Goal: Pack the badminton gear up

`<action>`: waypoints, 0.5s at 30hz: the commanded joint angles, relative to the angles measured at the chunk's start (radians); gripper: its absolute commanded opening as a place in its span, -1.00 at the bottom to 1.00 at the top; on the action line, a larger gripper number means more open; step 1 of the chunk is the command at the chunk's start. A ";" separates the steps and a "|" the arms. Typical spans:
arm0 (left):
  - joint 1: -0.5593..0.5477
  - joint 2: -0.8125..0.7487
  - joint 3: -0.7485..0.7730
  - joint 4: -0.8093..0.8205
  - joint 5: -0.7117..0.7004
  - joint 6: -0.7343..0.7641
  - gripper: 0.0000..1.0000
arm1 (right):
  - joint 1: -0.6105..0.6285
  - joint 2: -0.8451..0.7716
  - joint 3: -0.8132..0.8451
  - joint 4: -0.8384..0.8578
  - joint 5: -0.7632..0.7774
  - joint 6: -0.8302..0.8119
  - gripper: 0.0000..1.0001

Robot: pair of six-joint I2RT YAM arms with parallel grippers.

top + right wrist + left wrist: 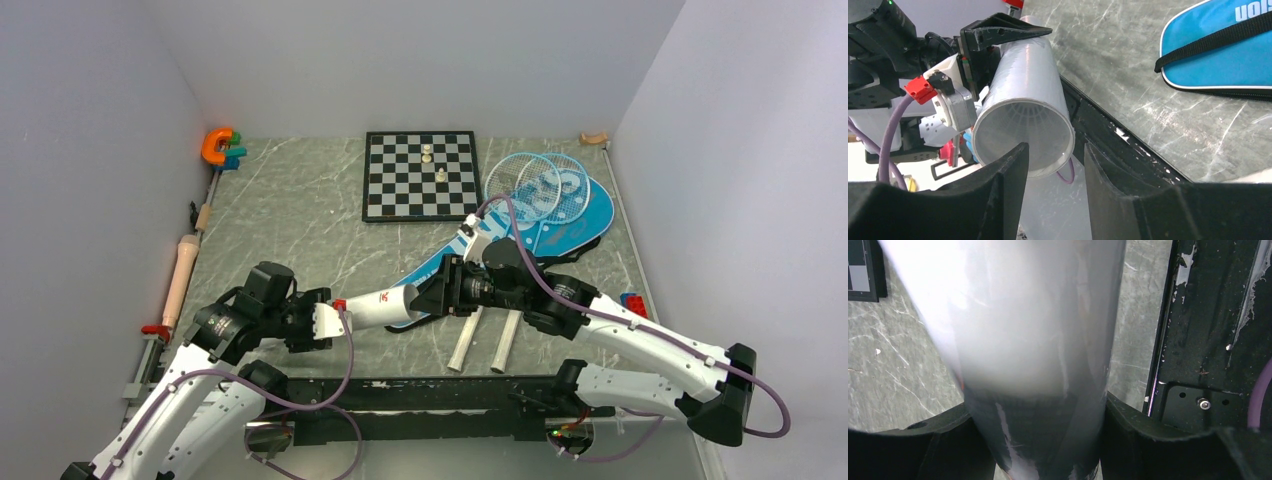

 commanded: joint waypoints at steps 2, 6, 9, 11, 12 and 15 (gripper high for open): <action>-0.003 0.000 0.048 0.094 0.074 -0.010 -0.02 | 0.021 0.011 0.042 0.004 0.029 -0.018 -0.04; -0.002 0.003 0.057 0.098 0.079 -0.020 -0.02 | 0.041 0.040 0.054 -0.021 0.059 -0.023 -0.15; -0.002 0.005 0.060 0.098 0.078 -0.024 -0.02 | 0.050 0.053 0.051 -0.008 0.061 -0.017 -0.24; -0.001 0.005 0.062 0.100 0.080 -0.027 -0.02 | 0.052 0.056 0.048 0.000 0.058 -0.014 -0.24; -0.002 0.004 0.064 0.102 0.080 -0.032 -0.02 | 0.053 0.055 0.047 0.001 0.058 -0.014 -0.22; -0.001 0.006 0.069 0.107 0.081 -0.044 -0.02 | 0.054 0.042 0.047 -0.012 0.067 -0.012 -0.04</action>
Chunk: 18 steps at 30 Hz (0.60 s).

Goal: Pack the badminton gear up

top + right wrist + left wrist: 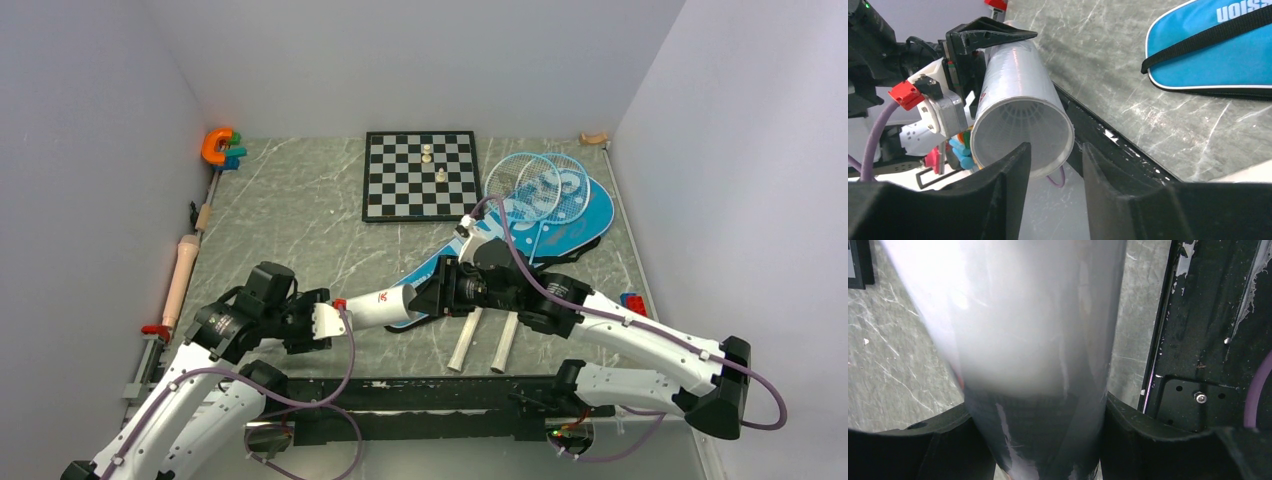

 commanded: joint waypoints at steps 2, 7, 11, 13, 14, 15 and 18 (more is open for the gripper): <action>-0.004 0.007 0.069 0.134 0.099 -0.074 -0.04 | 0.004 -0.011 0.039 -0.038 0.024 -0.011 0.11; -0.005 0.065 0.068 0.115 0.067 -0.138 -0.05 | -0.153 -0.058 0.150 -0.202 0.021 -0.086 0.40; 0.017 0.149 0.107 0.135 0.001 -0.191 -0.06 | -0.286 -0.065 0.242 -0.310 0.016 -0.156 0.57; 0.044 0.192 0.137 0.145 -0.023 -0.208 -0.03 | -0.336 -0.065 0.282 -0.351 0.026 -0.184 0.65; 0.061 0.217 0.154 0.151 -0.037 -0.216 -0.01 | -0.367 -0.064 0.301 -0.373 0.031 -0.197 0.71; 0.084 0.244 0.168 0.158 -0.057 -0.225 0.01 | -0.389 -0.061 0.320 -0.396 0.039 -0.208 0.74; 0.189 0.357 0.216 0.174 -0.124 -0.261 0.04 | -0.456 -0.061 0.348 -0.451 0.060 -0.232 0.87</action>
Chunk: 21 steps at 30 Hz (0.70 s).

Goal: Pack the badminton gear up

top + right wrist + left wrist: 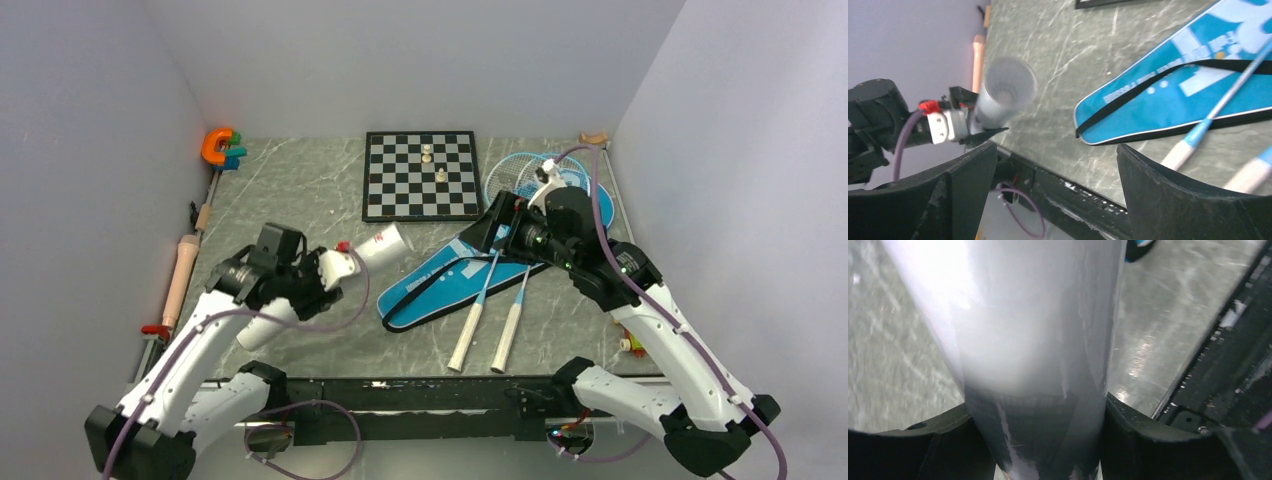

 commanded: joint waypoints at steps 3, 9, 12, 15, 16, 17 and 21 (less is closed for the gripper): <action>0.249 0.231 0.171 0.102 -0.138 -0.108 0.07 | -0.138 -0.013 0.032 -0.130 0.012 -0.080 0.91; 0.364 0.524 0.305 0.148 -0.285 -0.175 0.09 | -0.252 -0.032 -0.083 -0.111 -0.024 -0.068 0.92; 0.364 0.636 0.344 0.191 -0.320 -0.201 0.14 | -0.291 -0.036 -0.135 -0.109 -0.014 -0.065 0.93; 0.369 0.761 0.383 0.230 -0.343 -0.234 0.19 | -0.329 -0.037 -0.192 -0.104 -0.010 -0.065 0.93; 0.371 0.803 0.412 0.232 -0.343 -0.246 0.20 | -0.343 -0.034 -0.205 -0.103 -0.009 -0.066 0.93; 0.374 0.850 0.437 0.228 -0.368 -0.259 0.21 | -0.355 -0.027 -0.213 -0.105 -0.003 -0.068 0.93; 0.389 1.001 0.508 0.215 -0.418 -0.284 0.26 | -0.391 0.018 -0.225 -0.113 0.059 -0.090 0.93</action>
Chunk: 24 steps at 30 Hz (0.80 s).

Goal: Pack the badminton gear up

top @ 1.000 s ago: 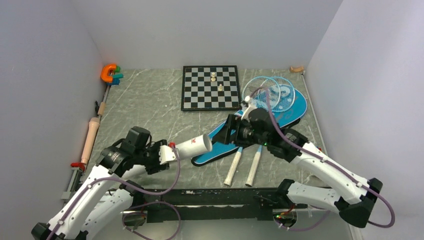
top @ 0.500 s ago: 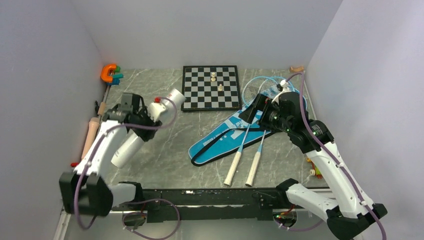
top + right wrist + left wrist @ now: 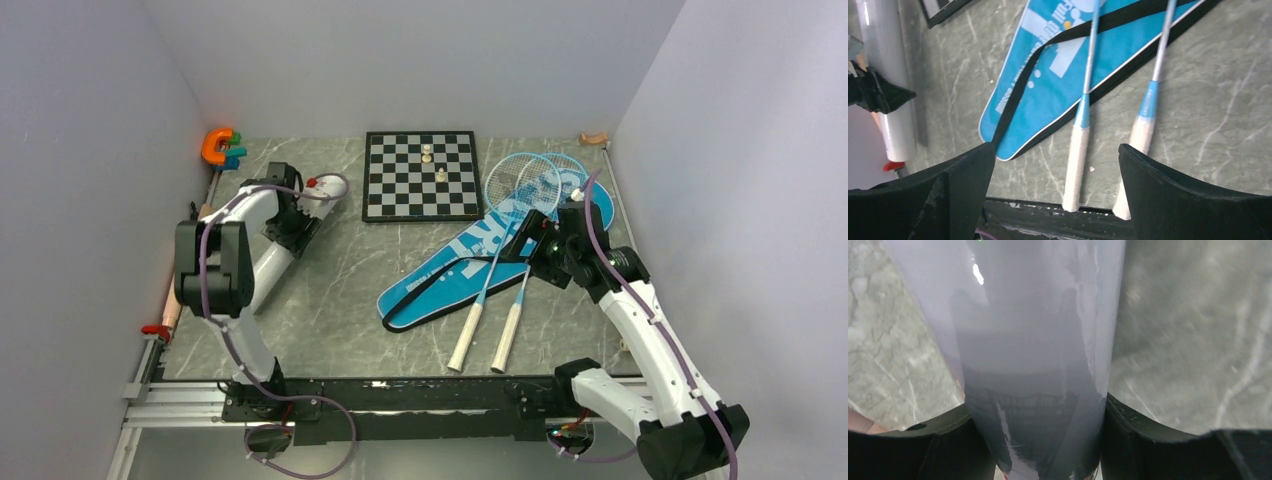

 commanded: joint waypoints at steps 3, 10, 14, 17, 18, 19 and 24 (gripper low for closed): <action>0.021 0.140 0.075 0.067 -0.112 -0.055 0.33 | -0.053 0.103 0.003 0.004 0.126 -0.043 0.93; 0.021 0.059 0.002 0.092 -0.102 -0.024 0.99 | -0.074 0.328 0.059 0.072 0.243 -0.061 0.93; 0.021 -0.131 -0.021 0.021 -0.031 -0.015 0.99 | -0.073 0.467 0.130 0.115 0.274 -0.078 0.93; 0.000 -0.283 -0.009 -0.063 0.004 0.002 0.99 | -0.068 0.580 0.203 0.120 0.321 -0.100 0.92; -0.023 -0.329 0.000 -0.108 0.020 0.005 0.98 | -0.066 0.631 0.232 0.116 0.339 -0.110 0.91; -0.044 -0.373 0.010 -0.137 0.036 0.004 0.98 | -0.064 0.666 0.257 0.109 0.362 -0.116 0.91; -0.232 -0.509 0.022 -0.216 0.133 -0.032 0.97 | -0.056 0.781 0.341 0.109 0.406 -0.130 0.90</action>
